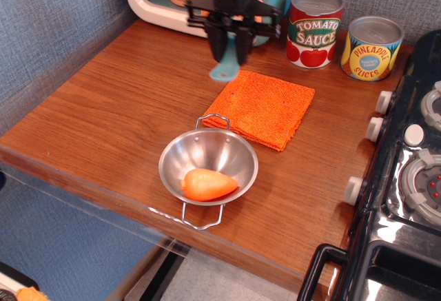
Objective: Place the blue utensil on the orange towel.
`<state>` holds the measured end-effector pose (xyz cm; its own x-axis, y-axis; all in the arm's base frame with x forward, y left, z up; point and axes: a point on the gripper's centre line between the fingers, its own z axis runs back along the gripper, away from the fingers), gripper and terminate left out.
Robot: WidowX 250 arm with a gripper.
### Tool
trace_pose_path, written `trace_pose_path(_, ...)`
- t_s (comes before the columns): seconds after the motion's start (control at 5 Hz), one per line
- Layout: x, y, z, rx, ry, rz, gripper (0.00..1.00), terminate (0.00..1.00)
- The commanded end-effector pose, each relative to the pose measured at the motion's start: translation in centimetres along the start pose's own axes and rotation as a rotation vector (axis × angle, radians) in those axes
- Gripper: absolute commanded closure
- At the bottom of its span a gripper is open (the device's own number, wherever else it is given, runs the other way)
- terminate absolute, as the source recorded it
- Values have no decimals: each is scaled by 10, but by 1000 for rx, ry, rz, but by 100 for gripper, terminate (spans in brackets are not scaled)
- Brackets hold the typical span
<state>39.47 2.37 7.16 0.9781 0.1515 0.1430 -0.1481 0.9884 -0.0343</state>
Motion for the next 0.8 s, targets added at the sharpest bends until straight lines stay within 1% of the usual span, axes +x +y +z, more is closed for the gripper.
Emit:
trace_pose_path(0.0, -6, -20, -6, 16, -1, -9, 100, 0)
trace_pose_path(0.2, -15, -24, -15, 44, 21, -38, 100, 0)
trace_pose_path(0.4, -18, -24, -21, 52, 31, -46, 100, 0)
trace_pose_path(0.6, -18, -25, -21, 59, 37, -55, 0, 0)
